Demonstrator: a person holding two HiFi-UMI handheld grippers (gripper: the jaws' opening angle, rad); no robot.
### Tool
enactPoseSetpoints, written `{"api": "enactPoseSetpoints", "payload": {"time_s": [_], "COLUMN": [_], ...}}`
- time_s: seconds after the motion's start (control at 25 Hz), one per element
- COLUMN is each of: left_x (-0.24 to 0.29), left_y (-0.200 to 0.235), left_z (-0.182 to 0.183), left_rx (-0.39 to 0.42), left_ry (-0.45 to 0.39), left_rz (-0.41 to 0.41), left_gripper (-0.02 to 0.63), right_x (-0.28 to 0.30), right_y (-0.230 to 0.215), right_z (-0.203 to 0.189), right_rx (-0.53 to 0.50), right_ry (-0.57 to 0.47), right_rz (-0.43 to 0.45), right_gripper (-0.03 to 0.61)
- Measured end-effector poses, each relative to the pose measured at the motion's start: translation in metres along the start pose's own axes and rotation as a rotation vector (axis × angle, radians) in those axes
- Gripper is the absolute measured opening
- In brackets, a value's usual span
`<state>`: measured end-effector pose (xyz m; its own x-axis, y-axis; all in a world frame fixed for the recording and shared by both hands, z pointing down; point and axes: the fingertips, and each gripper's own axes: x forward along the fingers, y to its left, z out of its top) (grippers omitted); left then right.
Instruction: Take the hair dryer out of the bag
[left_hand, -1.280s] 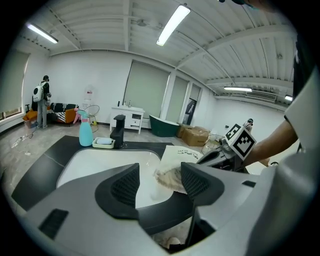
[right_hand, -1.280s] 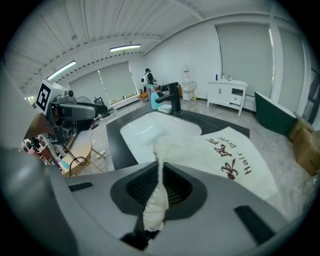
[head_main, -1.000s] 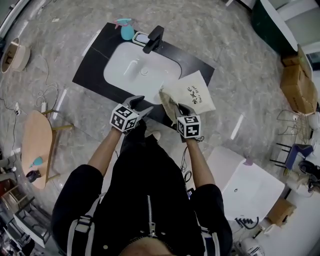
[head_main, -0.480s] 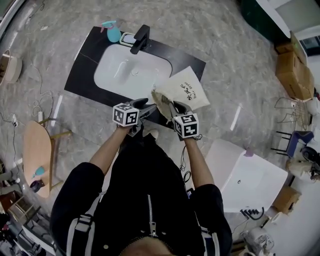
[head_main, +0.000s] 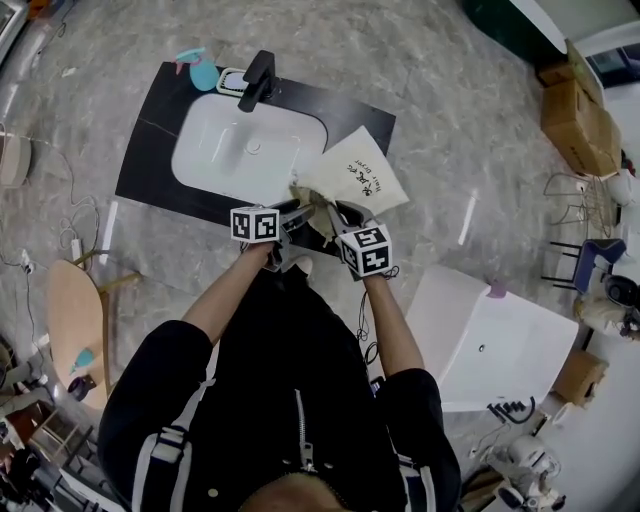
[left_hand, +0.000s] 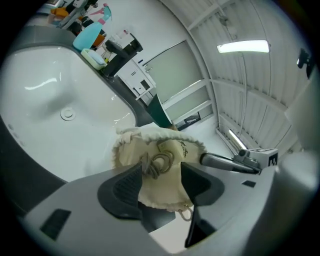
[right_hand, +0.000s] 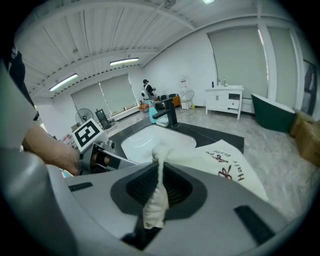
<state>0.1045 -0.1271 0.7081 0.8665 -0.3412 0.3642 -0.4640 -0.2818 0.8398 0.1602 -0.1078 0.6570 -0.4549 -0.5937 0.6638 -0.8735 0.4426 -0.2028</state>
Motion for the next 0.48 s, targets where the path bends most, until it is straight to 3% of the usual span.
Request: {"api": "enactPoseSetpoints", "payload": {"time_s": [0.12,0.48], "left_x": [0.011,0.039], "left_y": [0.008,0.021], "left_z": [0.001,-0.003], "left_rx": [-0.054,-0.103], "left_ry": [-0.012,0.009], "left_rz": [0.024,0.086], "left_gripper": [0.262,0.247], "right_x": [-0.002,-0.006], "right_y": [0.000,0.001], "right_z": [0.001,0.000], "right_rx": [-0.004,-0.006], "right_ry": [-0.004,-0.005], "right_rz": [0.006,0.023], "right_gripper": [0.043,0.044]}}
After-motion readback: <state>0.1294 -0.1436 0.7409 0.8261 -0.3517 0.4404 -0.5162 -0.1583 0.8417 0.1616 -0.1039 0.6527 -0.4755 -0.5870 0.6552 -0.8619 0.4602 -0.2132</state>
